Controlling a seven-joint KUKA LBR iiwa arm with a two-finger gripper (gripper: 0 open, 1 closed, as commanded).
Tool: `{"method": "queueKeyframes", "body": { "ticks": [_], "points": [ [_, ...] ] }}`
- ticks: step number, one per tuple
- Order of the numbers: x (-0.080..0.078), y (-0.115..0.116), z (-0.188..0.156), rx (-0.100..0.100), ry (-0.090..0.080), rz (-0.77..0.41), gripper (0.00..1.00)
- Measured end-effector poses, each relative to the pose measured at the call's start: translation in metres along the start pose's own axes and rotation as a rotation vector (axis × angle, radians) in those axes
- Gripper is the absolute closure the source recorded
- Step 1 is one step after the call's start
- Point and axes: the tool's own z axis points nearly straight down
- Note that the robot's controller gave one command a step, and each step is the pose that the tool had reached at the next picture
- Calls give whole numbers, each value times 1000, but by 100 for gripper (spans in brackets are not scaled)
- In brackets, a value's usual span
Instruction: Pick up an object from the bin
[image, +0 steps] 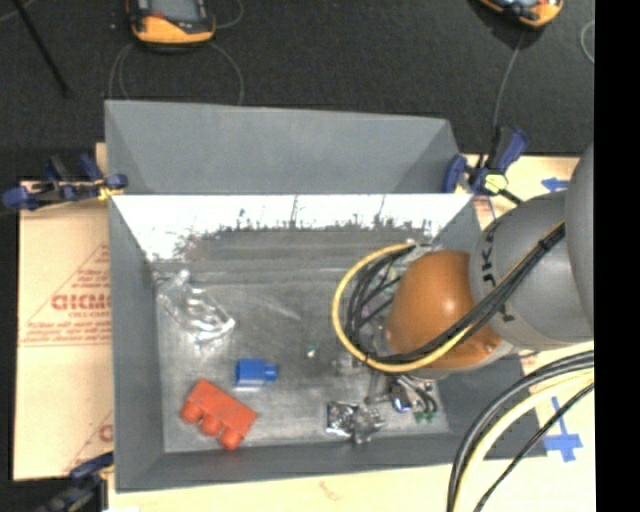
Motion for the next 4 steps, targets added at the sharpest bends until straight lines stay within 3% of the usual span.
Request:
{"method": "queueKeyframes", "body": {
  "ticks": [1, 2, 3, 4],
  "points": [
    [1, 2, 0, -3, 4, -5, 100],
    [-12, -15, -128, -4, 10, -8, 100],
    [-10, -14, -123, -6, 19, -10, 0],
    [-25, 73, -76, -12, 22, -126, 0]
  ]
}}
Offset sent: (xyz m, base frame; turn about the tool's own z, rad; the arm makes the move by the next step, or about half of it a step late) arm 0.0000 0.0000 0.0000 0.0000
